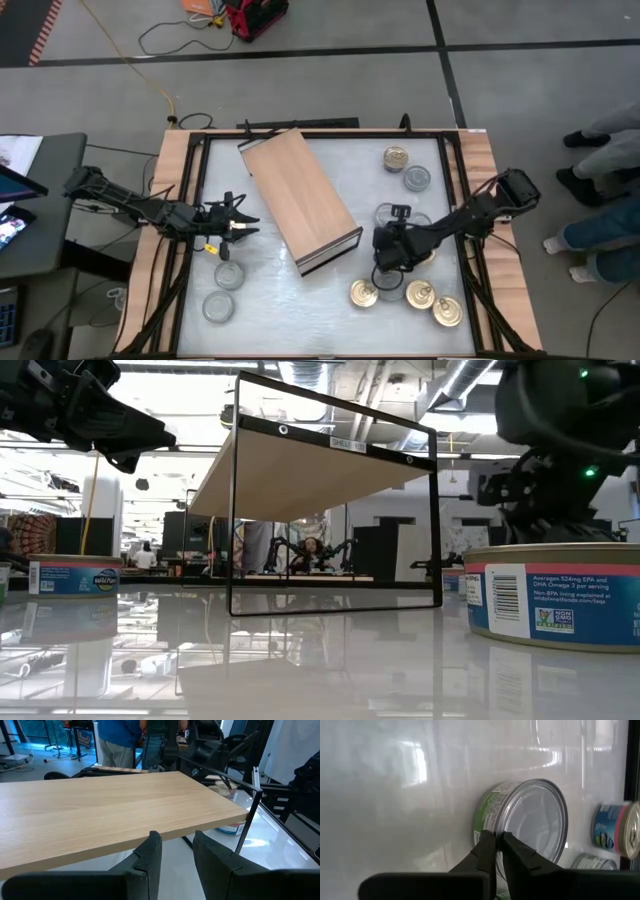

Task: Stack canned seafood by type on shelf
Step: Put the green tuna can on the shelf

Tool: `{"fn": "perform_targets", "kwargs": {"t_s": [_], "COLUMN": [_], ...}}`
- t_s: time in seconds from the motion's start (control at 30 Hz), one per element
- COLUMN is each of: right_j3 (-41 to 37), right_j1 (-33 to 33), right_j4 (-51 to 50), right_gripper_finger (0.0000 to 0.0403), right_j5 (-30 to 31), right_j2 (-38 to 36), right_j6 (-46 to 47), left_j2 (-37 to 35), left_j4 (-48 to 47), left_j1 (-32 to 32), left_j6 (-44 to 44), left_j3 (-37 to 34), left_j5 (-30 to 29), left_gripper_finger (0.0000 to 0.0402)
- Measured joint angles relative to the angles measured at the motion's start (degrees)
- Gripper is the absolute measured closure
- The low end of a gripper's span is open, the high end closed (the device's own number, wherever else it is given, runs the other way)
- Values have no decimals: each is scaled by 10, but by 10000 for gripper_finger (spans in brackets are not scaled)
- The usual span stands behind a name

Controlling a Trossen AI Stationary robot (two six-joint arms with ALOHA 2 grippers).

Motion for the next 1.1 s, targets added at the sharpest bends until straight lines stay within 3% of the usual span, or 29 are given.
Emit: {"fn": "perform_targets", "kwargs": {"t_s": [0.43,0.6,0.87,1.1], "right_j3": [3,40,79,75], "right_j1": [55,61,6,-98], "right_j4": [31,8,-51,-71], "right_gripper_finger": [350,350,340,275], "right_j5": [12,-23,-101,-151], "right_j2": [1,-5,-77,-123], "right_j6": [-15,-14,28,-26], "left_j2": [0,0,0,0], "left_j4": [0,1,2,2], "left_j1": [0,0,0,0], "left_j6": [0,0,0,-1], "left_j3": [0,0,0,0], "left_j5": [-1,-5,-7,-6], "left_gripper_finger": [298,298,299,299]}}
